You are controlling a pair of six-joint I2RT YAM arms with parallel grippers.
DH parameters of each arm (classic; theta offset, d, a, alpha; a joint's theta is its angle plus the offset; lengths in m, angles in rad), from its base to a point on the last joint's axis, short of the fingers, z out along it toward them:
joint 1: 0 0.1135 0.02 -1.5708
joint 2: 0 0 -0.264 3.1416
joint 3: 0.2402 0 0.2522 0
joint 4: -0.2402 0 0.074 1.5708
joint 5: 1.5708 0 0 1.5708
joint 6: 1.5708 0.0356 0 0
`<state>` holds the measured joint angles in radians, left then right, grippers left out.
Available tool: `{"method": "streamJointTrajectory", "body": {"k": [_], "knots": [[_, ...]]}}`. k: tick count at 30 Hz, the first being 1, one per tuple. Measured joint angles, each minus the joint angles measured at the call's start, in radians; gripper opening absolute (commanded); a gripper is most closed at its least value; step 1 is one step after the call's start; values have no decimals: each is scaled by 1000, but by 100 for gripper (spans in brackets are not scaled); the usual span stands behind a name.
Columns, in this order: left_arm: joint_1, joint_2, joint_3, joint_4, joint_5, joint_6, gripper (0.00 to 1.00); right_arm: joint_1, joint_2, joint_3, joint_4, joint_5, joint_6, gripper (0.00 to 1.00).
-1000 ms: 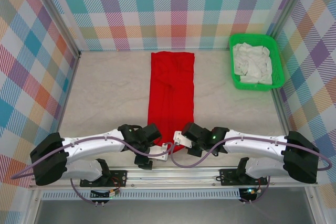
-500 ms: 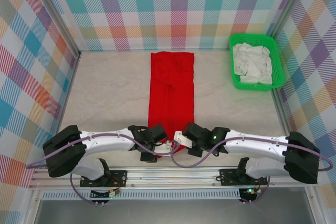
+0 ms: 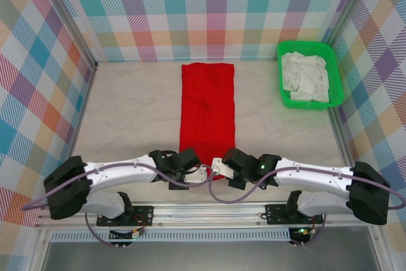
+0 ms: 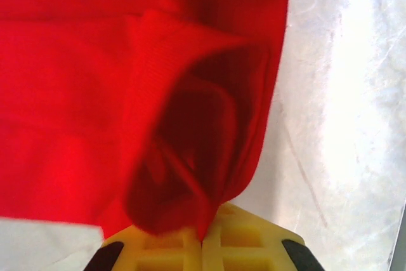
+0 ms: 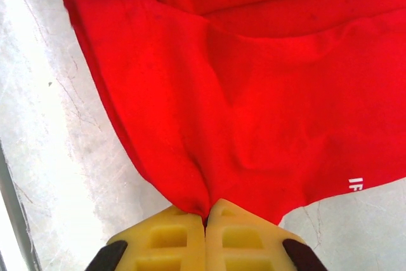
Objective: Fold and stack the t-shirts
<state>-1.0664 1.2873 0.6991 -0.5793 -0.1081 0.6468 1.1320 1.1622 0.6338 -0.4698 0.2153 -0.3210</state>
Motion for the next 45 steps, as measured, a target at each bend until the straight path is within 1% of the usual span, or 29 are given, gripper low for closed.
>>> {"method": "streamJointTrajectory", "body": {"k": [5,8,10,13,16,20,24,33,40,45], "knots": [[0,-105,24,10,-104,-26,0,-9,-19,2,-3,45,0,0],[8,-103,38,41,-154,-35,0,-37,-38,18,-5,72,4,0],[23,-77,48,69,-177,-37,0,-77,-43,39,-4,93,8,0],[77,-23,69,109,-208,-37,0,-153,-42,74,3,103,12,0],[158,32,114,146,-227,-36,0,-228,-23,107,35,97,8,0],[239,80,191,191,-229,-10,0,-299,51,154,70,82,-11,0],[305,133,263,232,-198,21,0,-358,144,218,83,75,-39,0],[428,293,401,280,-134,61,0,-480,332,389,114,51,-97,0],[484,400,462,330,-93,76,0,-541,485,517,129,32,-127,0],[505,461,475,372,-83,80,0,-563,570,558,134,24,-129,0]]}}
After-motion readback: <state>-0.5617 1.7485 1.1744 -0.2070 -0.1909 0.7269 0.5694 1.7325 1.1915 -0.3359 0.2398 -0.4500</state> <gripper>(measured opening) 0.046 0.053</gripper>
